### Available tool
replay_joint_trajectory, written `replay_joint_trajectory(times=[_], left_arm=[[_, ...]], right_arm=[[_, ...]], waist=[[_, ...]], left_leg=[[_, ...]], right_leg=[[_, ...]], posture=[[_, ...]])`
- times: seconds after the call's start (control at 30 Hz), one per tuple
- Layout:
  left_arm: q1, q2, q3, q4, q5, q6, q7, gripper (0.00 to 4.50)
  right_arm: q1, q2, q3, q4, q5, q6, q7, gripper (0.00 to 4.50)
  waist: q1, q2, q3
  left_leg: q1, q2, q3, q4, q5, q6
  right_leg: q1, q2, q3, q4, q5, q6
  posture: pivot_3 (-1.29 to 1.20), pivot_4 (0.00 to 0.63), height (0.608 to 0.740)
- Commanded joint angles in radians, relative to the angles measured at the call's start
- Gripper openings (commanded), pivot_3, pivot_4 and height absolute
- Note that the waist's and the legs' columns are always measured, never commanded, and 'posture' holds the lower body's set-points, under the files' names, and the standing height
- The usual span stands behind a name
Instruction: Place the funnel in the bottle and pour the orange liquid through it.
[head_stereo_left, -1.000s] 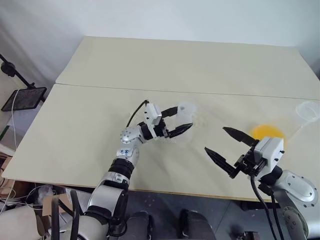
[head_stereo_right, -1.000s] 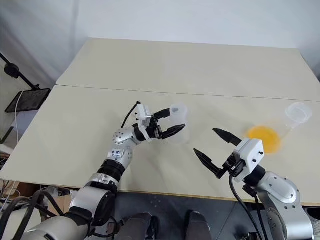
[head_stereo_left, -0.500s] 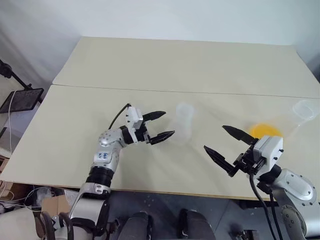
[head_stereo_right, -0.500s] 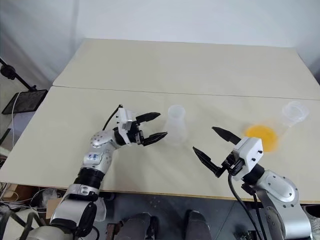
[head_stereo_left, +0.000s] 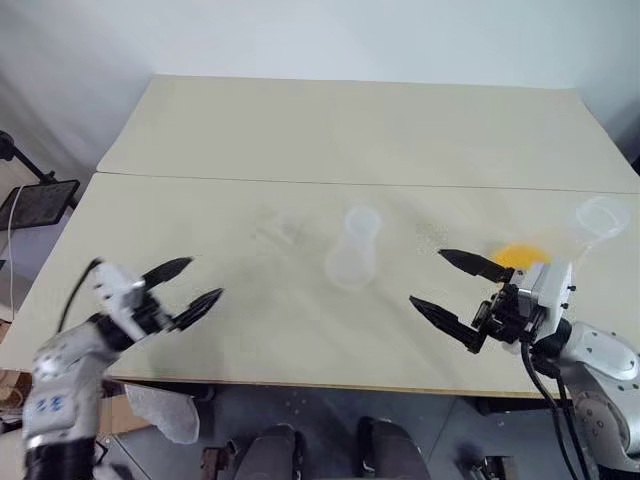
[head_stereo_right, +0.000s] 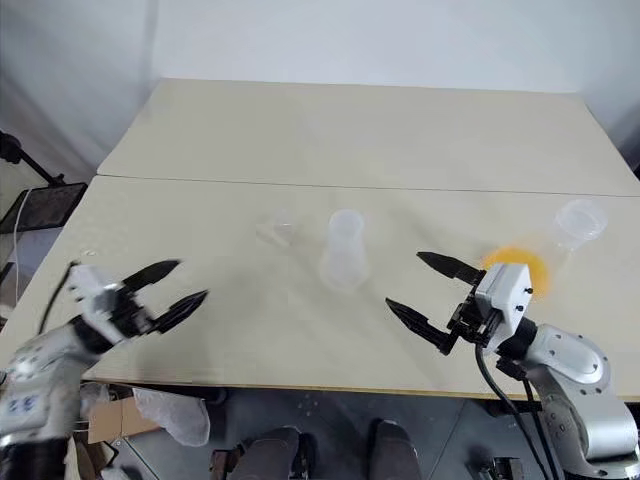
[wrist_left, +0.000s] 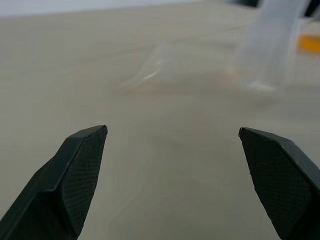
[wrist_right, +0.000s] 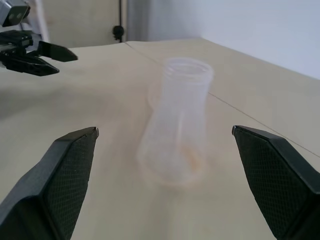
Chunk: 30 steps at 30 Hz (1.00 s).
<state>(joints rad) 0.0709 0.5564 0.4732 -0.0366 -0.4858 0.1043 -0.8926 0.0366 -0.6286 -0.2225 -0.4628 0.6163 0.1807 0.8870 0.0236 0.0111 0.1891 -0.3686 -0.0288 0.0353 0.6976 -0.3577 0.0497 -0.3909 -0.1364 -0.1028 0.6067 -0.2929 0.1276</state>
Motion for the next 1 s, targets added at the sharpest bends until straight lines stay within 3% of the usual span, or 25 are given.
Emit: replay_joint_trajectory(times=[0.03, 0.2, 0.33, 0.73, 1.0], left_arm=[[0.109, -0.004, 0.112, -0.043, -0.029, -0.038, 0.031, 4.48], [0.228, -0.04, 0.165, -0.123, -0.037, -0.056, 0.079, 4.48], [0.266, -0.065, 0.12, -0.205, -0.027, -0.036, 0.112, 4.48], [-0.056, -0.076, -0.181, -0.323, 0.046, 0.281, 0.41, 4.48], [-0.327, -0.123, -0.345, -0.009, 0.198, 0.209, 0.44, 4.48]], right_arm=[[-0.052, -0.001, 0.024, 0.011, 0.018, 0.002, 0.03, 4.5], [-0.124, 0.001, 0.055, 0.06, 0.016, 0.001, 0.066, 4.5], [-0.159, -0.019, 0.051, 0.112, 0.001, -0.015, 0.113, 4.5], [-0.226, -0.188, -0.1, 0.254, 0.015, -0.004, 0.219, 4.5], [-0.168, -0.134, -0.085, 0.151, 0.022, 0.027, 0.154, 4.5]], waist=[[0.003, 0.0, 0.0], [0.004, -0.001, 0.0], [0.001, -0.001, 0.0], [0.0, 0.0, 0.0], [0.003, 0.0, 0.0]], left_leg=[[0.0, 0.0, 0.0, 0.0, 0.0, 0.0], [0.0, 0.0, 0.0, 0.0, -0.002, 0.0], [0.0, 0.0, 0.0, 0.0, -0.003, 0.001], [0.0, 0.0, 0.001, 0.0, -0.002, 0.001], [0.0, -0.001, 0.002, 0.001, -0.002, 0.001]], right_leg=[[0.0, -0.001, 0.0, 0.0, 0.0, 0.0], [-0.001, -0.004, -0.001, -0.003, 0.0, -0.001], [0.0, -0.004, -0.001, -0.004, 0.0, -0.001], [-0.001, -0.001, -0.001, 0.002, 0.0, 0.0], [-0.001, 0.005, -0.004, 0.003, 0.0, 0.0]], posture=[[0.0, 0.15, 0.74], [0.0, 0.15, 0.74], [0.0, 0.15, 0.74], [0.0, 0.15, 0.74], [0.0, 0.15, 0.74]])
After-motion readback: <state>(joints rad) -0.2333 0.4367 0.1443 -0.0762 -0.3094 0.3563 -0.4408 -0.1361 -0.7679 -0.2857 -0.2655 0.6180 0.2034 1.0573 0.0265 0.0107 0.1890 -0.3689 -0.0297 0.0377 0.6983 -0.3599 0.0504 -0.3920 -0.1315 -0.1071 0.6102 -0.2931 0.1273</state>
